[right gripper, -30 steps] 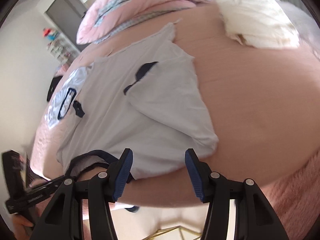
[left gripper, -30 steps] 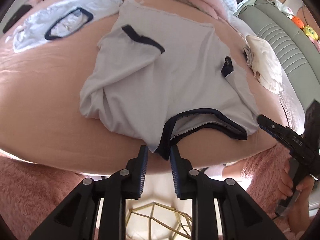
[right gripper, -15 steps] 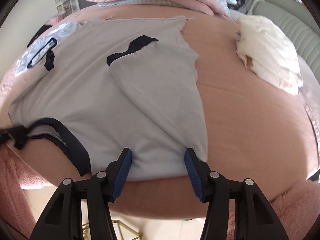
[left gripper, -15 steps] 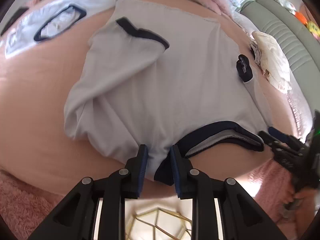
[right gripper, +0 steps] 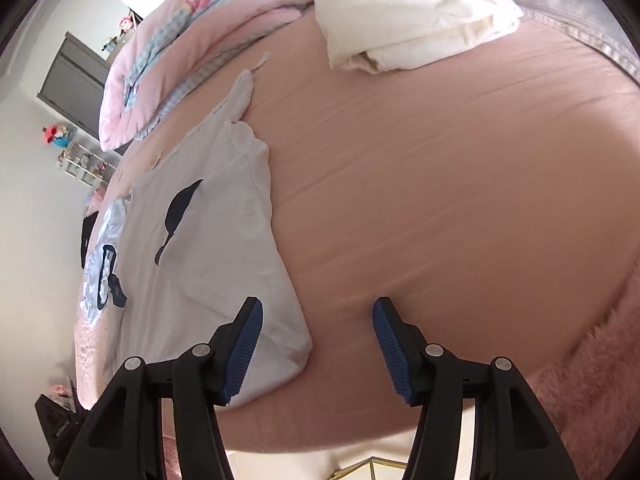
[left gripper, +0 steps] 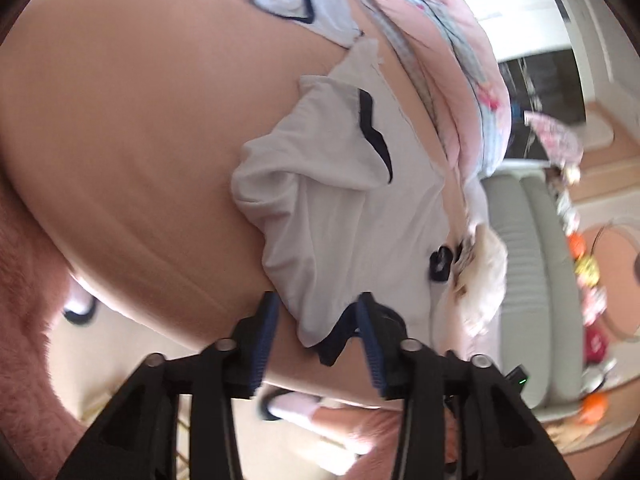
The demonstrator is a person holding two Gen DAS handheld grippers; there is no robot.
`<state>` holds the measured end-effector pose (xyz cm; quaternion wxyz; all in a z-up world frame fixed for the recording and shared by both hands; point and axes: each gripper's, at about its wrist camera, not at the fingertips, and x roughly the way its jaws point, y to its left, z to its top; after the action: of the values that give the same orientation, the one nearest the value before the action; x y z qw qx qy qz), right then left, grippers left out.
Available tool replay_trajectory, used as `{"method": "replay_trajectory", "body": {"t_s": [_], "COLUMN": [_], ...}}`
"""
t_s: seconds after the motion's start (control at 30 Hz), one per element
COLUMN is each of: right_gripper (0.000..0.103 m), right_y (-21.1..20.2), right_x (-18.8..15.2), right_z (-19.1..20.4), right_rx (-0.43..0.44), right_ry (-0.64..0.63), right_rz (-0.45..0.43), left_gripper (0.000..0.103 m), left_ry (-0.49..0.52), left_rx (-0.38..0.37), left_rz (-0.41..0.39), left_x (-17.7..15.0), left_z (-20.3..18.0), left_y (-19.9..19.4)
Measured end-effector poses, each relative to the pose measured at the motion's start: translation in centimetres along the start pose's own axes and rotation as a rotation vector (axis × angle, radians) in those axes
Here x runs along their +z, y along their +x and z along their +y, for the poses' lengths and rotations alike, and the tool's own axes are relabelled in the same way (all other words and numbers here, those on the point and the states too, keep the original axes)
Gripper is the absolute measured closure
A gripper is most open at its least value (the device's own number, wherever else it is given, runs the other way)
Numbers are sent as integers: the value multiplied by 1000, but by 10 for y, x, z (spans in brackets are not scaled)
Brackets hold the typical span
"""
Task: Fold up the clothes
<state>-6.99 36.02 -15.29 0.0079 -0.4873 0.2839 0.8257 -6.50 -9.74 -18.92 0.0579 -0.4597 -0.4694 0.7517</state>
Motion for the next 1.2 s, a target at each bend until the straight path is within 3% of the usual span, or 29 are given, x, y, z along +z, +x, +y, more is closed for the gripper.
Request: {"method": "replay_trajectory", "body": {"t_s": [0.13,0.23,0.3,0.37,0.43,0.6,0.67,0.7,0.77,0.87,1.07,1.2], "right_gripper": [42,42,49,77,87,87,99,99,99,99,101,101], "right_y": [14,27,28,25,24,29,28,27,16,-1,-26,-24], "right_x": [-2,-8,-10,-11,-13,-15,-16,-16,-20,-25,-24,-30], "right_z": [18,41,47,46,44,48,52,54,58,65,62,48], "right_rx": [-31,-83,-98,-51,19,53,-16,-50,-107,-163,-190,-163], "right_ry": [-78,-239,-281,-262,-229,-222,-247,-260,-286,-325,-316,-280], "right_rz": [5,23,18,25,40,58,38,28,0,-45,-88,-25], "left_gripper": [62,62,62,62,62,62,62,64,96,96,97,97], "left_ry": [20,83,98,117,144,195,246,275,322,336,350,355], "left_rx": [-1,11,18,27,43,38,78,102,155,163,160,155], "left_rz": [16,18,10,-2,-17,-50,-36,-27,-5,26,52,64], "left_x": [3,7,7,8,6,0,0,1,2,3,0,3], "left_z": [-7,-22,-27,-30,-31,-26,-34,-39,-45,-47,-51,-47], "left_y": [16,30,37,39,39,40,41,42,42,42,32,24]}}
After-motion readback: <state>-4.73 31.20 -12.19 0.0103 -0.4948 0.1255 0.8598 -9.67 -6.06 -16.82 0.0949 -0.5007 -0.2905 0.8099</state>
